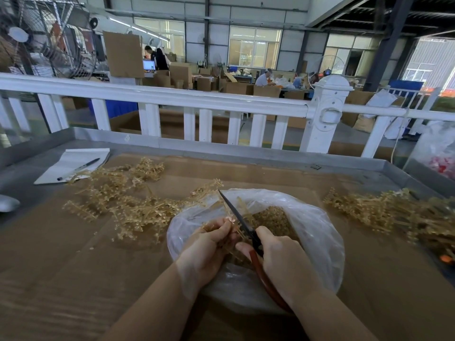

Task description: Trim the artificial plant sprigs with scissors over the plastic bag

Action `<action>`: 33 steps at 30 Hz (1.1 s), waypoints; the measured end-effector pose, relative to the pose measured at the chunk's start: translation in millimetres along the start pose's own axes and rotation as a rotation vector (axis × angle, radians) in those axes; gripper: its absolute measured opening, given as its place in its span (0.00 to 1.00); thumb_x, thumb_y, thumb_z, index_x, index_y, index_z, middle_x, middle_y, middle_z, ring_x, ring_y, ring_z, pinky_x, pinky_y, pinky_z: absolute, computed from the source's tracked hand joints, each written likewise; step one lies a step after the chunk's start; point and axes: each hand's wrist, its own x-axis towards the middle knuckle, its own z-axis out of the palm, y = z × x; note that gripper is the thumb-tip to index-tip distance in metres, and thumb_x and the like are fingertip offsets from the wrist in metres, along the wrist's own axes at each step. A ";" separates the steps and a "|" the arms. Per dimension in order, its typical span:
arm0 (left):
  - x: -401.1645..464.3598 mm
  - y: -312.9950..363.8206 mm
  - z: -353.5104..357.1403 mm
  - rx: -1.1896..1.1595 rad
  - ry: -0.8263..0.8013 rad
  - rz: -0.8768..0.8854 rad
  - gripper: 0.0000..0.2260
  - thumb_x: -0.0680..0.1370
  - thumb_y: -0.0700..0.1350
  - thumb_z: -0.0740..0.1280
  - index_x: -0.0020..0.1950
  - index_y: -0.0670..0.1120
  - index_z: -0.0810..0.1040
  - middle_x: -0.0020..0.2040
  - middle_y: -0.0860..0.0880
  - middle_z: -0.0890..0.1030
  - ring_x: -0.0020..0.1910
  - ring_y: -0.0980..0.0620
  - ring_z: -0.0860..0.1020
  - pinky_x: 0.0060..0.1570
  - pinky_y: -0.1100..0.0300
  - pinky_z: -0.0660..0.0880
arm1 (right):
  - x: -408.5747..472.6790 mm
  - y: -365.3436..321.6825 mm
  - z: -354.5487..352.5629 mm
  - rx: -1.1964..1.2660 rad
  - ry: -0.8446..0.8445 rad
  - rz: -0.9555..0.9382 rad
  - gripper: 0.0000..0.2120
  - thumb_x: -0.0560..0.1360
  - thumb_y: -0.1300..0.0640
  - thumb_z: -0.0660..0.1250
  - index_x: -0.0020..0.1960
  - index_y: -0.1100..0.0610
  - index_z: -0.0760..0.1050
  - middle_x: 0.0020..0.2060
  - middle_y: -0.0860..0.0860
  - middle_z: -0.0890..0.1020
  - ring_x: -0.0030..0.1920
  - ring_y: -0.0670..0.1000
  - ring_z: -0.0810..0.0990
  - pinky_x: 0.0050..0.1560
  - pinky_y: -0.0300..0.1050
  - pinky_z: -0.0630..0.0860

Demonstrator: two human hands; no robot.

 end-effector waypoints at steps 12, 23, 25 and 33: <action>2.0 -5.2 9.7 0.025 0.262 0.057 0.07 0.75 0.37 0.69 0.52 0.41 0.78 0.47 0.43 0.83 0.39 0.52 0.83 0.34 0.61 0.80 | 3.1 -1.0 -19.3 -0.042 -0.003 0.220 0.10 0.77 0.47 0.63 0.56 0.49 0.71 0.40 0.44 0.80 0.41 0.43 0.80 0.43 0.36 0.77; -6.0 12.5 23.1 0.111 0.257 -0.063 0.06 0.75 0.28 0.61 0.44 0.38 0.74 0.51 0.38 0.79 0.48 0.46 0.77 0.51 0.57 0.72 | 6.2 -0.3 -18.4 -0.183 -0.174 0.321 0.17 0.79 0.49 0.59 0.67 0.50 0.65 0.57 0.51 0.77 0.59 0.52 0.75 0.61 0.46 0.73; -7.2 15.6 23.3 0.097 0.241 -0.068 0.06 0.75 0.27 0.60 0.44 0.34 0.74 0.51 0.37 0.77 0.54 0.44 0.76 0.60 0.54 0.70 | 5.5 -2.4 -21.8 -0.246 -0.168 0.325 0.16 0.79 0.48 0.58 0.66 0.48 0.66 0.57 0.52 0.77 0.59 0.53 0.74 0.59 0.47 0.74; -21.8 25.1 33.7 0.115 0.196 -0.019 0.11 0.77 0.31 0.62 0.59 0.35 0.75 0.61 0.41 0.76 0.64 0.47 0.72 0.49 0.60 0.73 | 4.3 0.3 -33.1 -0.394 -0.177 0.330 0.19 0.76 0.40 0.61 0.63 0.47 0.69 0.61 0.51 0.71 0.63 0.52 0.69 0.59 0.44 0.69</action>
